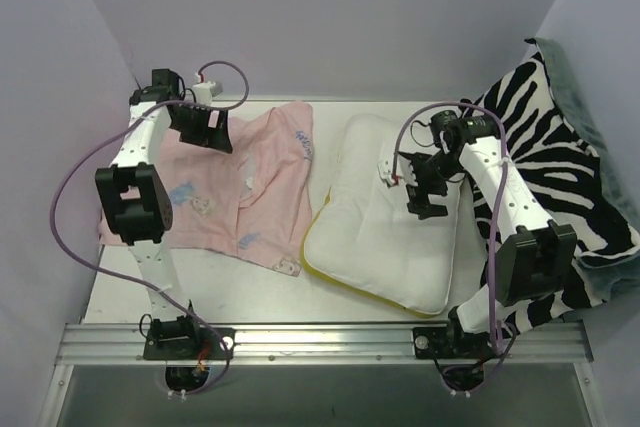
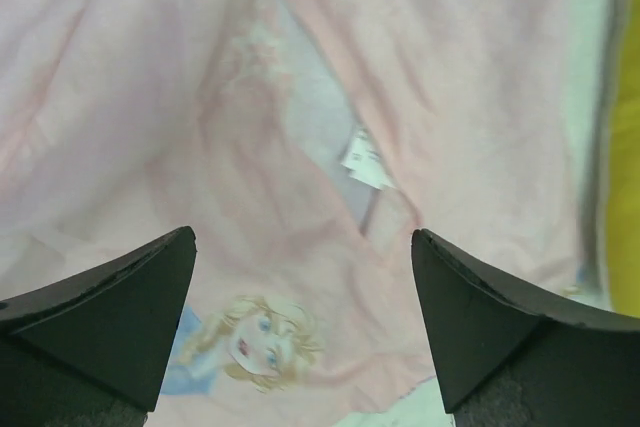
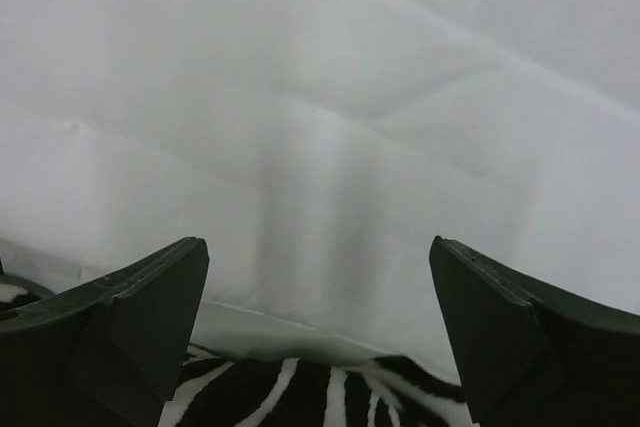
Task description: Put the pillow into the pillowcase
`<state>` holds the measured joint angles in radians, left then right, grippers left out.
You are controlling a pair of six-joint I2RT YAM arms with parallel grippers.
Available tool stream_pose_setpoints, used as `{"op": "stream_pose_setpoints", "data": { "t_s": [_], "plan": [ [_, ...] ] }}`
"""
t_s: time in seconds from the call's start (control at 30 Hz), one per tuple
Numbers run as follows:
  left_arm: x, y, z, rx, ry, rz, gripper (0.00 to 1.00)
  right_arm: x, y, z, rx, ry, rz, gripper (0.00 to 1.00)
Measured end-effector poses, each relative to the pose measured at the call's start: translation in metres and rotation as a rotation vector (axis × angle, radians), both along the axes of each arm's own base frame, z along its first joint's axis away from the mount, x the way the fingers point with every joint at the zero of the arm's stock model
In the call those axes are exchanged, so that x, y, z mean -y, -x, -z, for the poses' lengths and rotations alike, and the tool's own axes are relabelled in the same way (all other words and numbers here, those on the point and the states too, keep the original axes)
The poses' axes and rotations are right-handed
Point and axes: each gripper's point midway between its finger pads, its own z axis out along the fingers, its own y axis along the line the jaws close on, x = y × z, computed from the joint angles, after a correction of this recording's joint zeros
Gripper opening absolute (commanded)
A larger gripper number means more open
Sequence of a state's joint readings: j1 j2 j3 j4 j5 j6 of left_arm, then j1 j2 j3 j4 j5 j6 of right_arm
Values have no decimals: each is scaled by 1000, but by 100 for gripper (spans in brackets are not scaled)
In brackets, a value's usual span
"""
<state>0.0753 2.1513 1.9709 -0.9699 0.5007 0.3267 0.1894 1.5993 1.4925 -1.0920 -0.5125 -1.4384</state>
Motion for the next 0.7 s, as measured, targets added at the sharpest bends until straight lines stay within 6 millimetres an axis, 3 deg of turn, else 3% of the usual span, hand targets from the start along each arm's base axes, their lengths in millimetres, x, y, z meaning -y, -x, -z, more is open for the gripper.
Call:
{"op": "stream_pose_setpoints", "data": {
  "t_s": [0.13,0.23,0.43,0.6,0.63,0.67,0.7],
  "plan": [
    [20,53,-56,41,88,31,97,-9,27,8,-30,-55,-283,100],
    [29,95,-73,34,132,29,97,-15,31,23,-83,-86,-372,100],
    [30,164,-62,-32,129,-8,97,-25,34,64,-191,-108,-462,100],
    [15,189,-53,-62,117,-68,97,-31,47,110,-216,-93,-523,97],
    [13,190,-52,-63,115,-78,97,-32,48,120,-220,-87,-531,93],
    [10,191,-51,-64,111,-87,98,-33,48,128,-218,-82,-538,76],
    [8,192,-50,-66,107,-94,98,-34,47,134,-209,-81,-548,65]
  ]
}}
